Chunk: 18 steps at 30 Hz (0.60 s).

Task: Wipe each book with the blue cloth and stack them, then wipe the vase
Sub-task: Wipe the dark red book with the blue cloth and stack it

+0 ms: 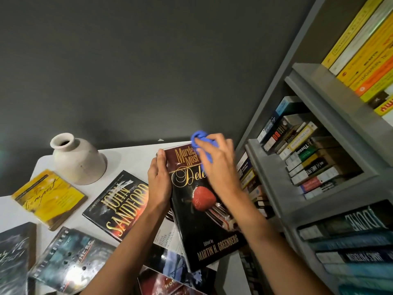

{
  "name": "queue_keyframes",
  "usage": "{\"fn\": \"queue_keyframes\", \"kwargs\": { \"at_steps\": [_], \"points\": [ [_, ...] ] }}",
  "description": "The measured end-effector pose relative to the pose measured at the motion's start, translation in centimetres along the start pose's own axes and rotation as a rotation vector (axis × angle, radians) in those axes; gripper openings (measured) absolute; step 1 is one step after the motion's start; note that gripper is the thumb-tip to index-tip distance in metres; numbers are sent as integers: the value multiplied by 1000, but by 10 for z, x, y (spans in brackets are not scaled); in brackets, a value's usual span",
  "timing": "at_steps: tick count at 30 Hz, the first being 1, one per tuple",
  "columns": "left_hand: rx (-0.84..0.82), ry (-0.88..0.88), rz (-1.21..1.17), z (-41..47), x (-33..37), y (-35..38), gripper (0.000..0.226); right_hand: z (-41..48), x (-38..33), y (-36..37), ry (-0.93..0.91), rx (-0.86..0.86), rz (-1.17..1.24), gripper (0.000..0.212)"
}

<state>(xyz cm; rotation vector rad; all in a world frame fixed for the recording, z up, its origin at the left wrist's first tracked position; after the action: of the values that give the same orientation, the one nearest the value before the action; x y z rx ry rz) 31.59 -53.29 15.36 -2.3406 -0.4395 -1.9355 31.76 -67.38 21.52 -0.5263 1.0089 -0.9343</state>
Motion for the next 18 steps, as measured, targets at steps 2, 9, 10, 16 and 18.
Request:
{"fn": "queue_keyframes", "kwargs": {
  "at_steps": [2,9,10,16,18],
  "points": [
    [-21,24,12,0,1,4,40,-11,-27,9,-106,-59,30,31],
    [-31,22,-11,-3,5,-7,41,12,28,-19,154,35,0,33],
    [-33,19,-26,-2,8,-6,42,10,20,-15,140,36,-1,33],
    [-21,-3,-65,-1,6,-8,37,-16,-41,9,-236,-157,99,32],
    [-32,-36,-65,-3,6,-11,38,-5,-19,3,-131,-126,86,31]
  ]
}}
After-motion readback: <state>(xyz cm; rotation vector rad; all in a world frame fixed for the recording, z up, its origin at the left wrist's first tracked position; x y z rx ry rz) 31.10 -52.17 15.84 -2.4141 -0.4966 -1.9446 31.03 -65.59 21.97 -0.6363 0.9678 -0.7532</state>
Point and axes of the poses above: each hand's wrist, its own z-axis towards the middle knuckle, its own y-axis out of the palm, x = y × z, the point moved 4 cm from there along z, towards the middle knuckle, and after that the axes turned 1 degree about -x, right-handed, at the moved point
